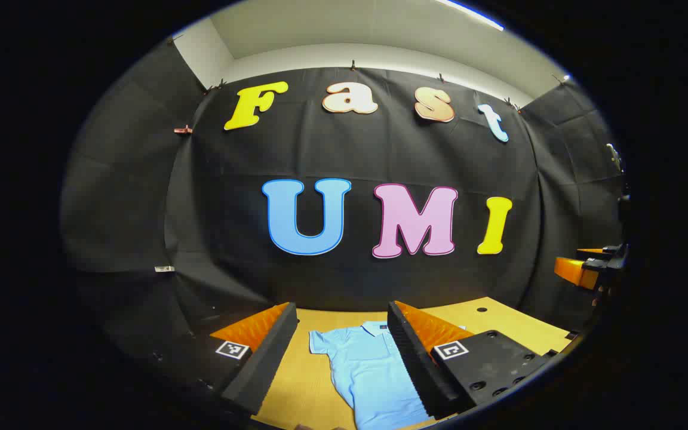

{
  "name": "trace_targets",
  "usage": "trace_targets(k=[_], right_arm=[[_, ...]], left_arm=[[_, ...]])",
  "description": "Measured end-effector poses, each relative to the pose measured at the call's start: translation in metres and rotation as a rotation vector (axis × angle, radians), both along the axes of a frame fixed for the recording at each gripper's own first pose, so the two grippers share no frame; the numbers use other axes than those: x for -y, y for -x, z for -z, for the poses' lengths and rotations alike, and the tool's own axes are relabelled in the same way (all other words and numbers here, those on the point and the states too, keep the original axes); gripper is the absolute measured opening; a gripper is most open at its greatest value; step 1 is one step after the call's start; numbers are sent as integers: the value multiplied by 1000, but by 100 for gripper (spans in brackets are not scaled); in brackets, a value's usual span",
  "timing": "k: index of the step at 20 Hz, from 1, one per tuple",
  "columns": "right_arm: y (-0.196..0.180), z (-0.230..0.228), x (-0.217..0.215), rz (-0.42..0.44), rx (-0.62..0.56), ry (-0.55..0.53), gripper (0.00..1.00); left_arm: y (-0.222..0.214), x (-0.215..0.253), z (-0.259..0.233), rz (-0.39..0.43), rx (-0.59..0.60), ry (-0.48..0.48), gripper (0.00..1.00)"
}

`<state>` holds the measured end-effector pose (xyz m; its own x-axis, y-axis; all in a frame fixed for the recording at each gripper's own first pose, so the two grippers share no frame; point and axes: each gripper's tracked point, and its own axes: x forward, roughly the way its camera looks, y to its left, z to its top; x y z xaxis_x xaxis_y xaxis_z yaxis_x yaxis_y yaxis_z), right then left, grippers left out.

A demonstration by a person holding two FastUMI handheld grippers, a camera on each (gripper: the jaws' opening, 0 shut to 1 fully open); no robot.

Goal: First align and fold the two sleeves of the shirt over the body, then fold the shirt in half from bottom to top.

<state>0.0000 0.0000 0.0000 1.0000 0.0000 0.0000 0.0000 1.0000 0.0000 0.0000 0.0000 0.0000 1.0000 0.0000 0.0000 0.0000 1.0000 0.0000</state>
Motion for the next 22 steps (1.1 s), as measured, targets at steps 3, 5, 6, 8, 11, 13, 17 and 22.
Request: trace_targets(k=[3, 5, 6, 8, 11, 13, 17, 22], right_arm=[[-15, 12, -2, -6, -23, -16, 97], [-26, 17, -3, -10, -35, -6, 97], [-29, 18, -4, -14, -36, -3, 96], [-36, 18, -4, -12, -32, 3, 96], [-44, 24, -5, -17, -40, 14, 99], [-48, 31, -1, -7, -58, 38, 96], [-60, 38, -6, -24, -75, 49, 97], [-84, 50, -6, -47, -95, 66, 97]], left_arm=[[-12, 5, -2, -7, 22, -17, 96], [-19, 11, 2, 4, 11, -20, 96], [-23, 13, 5, 10, 5, -21, 96], [-31, 17, 10, 21, -13, -13, 96], [-41, 19, 13, 23, -29, 1, 96], [-44, 21, 14, 23, -31, 2, 96], [-48, 25, 21, 26, -46, -1, 97], [-55, 27, 28, 14, -65, 5, 97]])
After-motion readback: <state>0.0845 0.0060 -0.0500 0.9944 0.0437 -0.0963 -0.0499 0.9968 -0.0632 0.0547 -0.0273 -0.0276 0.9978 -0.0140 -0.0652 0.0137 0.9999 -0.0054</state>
